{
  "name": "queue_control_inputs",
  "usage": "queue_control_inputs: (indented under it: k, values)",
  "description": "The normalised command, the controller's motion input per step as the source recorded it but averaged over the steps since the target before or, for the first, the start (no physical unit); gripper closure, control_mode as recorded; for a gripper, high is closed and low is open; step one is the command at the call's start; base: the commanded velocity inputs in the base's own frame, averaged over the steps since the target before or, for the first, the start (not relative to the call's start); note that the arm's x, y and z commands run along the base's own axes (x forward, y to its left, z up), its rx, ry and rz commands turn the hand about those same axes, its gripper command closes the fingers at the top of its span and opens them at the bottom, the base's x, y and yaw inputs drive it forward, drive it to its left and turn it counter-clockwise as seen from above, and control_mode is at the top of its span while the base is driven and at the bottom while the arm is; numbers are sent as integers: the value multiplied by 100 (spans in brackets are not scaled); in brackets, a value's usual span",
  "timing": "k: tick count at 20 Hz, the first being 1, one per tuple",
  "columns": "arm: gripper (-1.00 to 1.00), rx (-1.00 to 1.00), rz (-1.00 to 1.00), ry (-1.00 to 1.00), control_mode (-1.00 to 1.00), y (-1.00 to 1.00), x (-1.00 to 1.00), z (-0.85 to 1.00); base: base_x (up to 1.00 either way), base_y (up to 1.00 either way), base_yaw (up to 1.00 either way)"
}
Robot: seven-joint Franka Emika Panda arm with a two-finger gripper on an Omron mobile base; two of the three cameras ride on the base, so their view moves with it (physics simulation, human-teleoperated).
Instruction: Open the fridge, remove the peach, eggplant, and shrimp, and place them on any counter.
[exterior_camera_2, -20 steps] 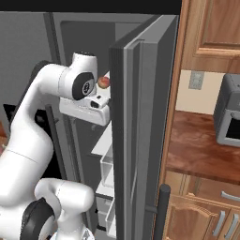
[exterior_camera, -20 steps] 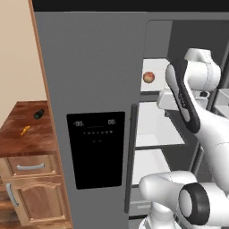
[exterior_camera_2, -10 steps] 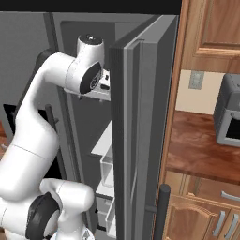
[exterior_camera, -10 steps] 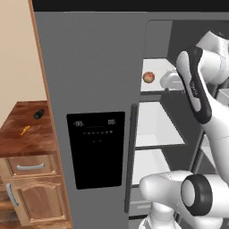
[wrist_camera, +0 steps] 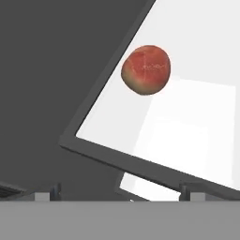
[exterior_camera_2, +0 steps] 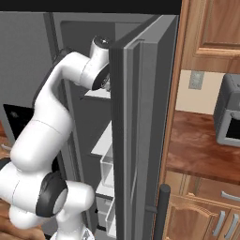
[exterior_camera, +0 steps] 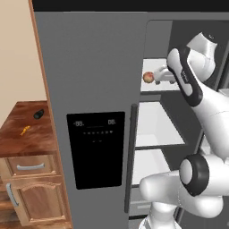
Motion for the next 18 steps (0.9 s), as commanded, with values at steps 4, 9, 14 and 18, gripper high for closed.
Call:
queue_control_inputs:
  k: [4, 9, 14, 18]
  values:
    - [-100, 0, 9, -7, -100, 0, 56, 0, 0, 0, 0]
    - [-100, 0, 1, -1, -100, 3, 62, -6, 0, 0, 0]
    - [-100, 0, 0, 0, -100, 1, 73, -11, 0, 0, 0]
    - [-100, 0, 0, 0, -100, 0, 68, -18, 0, 0, 0]
